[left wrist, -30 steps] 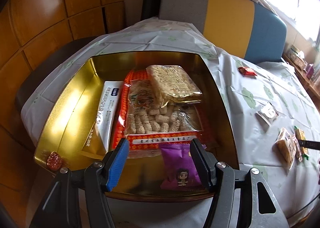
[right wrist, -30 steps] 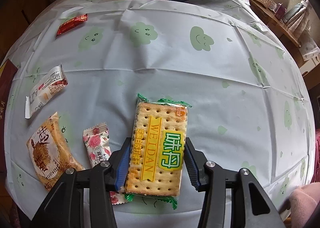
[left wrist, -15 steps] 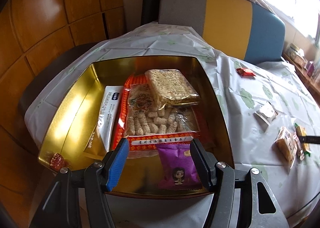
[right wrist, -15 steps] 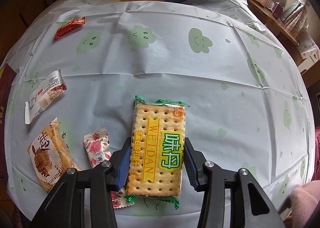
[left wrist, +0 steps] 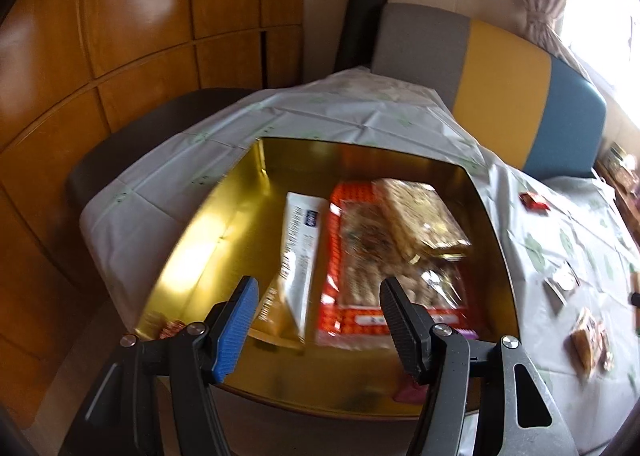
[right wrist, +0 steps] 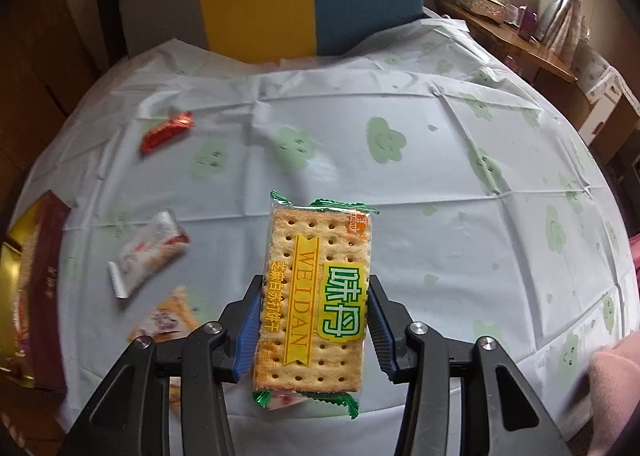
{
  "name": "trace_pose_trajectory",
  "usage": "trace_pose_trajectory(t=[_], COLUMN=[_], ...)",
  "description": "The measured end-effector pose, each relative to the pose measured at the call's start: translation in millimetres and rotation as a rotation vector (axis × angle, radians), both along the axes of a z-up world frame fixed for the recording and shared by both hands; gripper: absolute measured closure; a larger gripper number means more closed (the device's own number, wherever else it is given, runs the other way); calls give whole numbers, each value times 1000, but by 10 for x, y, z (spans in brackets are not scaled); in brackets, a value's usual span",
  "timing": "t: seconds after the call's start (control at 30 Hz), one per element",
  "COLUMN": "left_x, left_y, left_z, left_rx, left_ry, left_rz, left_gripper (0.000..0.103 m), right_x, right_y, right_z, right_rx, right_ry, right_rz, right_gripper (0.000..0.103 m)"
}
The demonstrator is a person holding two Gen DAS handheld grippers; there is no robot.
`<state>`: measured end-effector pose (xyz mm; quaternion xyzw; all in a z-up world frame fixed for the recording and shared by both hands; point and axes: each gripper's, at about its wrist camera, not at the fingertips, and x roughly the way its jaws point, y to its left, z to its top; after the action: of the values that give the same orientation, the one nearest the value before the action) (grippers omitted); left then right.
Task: Organize snacks
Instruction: 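Carry the WEIDAN cracker pack with the right gripper into the tin and release, then withdraw both grippers from the tin toward the red candy bar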
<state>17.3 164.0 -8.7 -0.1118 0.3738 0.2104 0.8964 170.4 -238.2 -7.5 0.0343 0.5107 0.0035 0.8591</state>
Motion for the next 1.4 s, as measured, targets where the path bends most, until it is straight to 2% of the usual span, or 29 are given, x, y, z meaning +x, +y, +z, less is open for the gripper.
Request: trace_pose_trajectory(t=[0.13,0.27,0.37,0.5,0.63,0.73,0.87,0.93,1.2,1.4], left_x=[-34,-78,-95,-83,-83,-78,-74,-84,-96,-100], left_y=[97,175,198,226,248,250,252,231,126,23], left_z=[63,93,83,68,54,50,47,64,89,125], left_rx=[19,16,9,0,-5,-5,-9,-2,10,15], left_ry=[-24,-38,-38,-38,-37,-34,-33,-39,-38,-39], left_rz=[27,47,51,58,65,65,67,64,42,15], left_gripper=[39,39,39,39,39,39,39,39,39,39], right_x=[-58,-131,-248,-370,-402,-376,-400,-426,-563,-672], right_y=[678,1547,2194,2914,3349,3487,3410,3349,2975,2713], right_z=[285,418,467,399,110,-115,-230,-247,16,140], right_rx=[115,179,185,158,134,97,134,135,132,73], right_ry=[-32,-47,-46,-35,12,52,75,73,-54,-128], right_rz=[161,360,519,674,768,776,757,742,684,631], right_gripper=[55,55,55,54,54,52,40,40,40,40])
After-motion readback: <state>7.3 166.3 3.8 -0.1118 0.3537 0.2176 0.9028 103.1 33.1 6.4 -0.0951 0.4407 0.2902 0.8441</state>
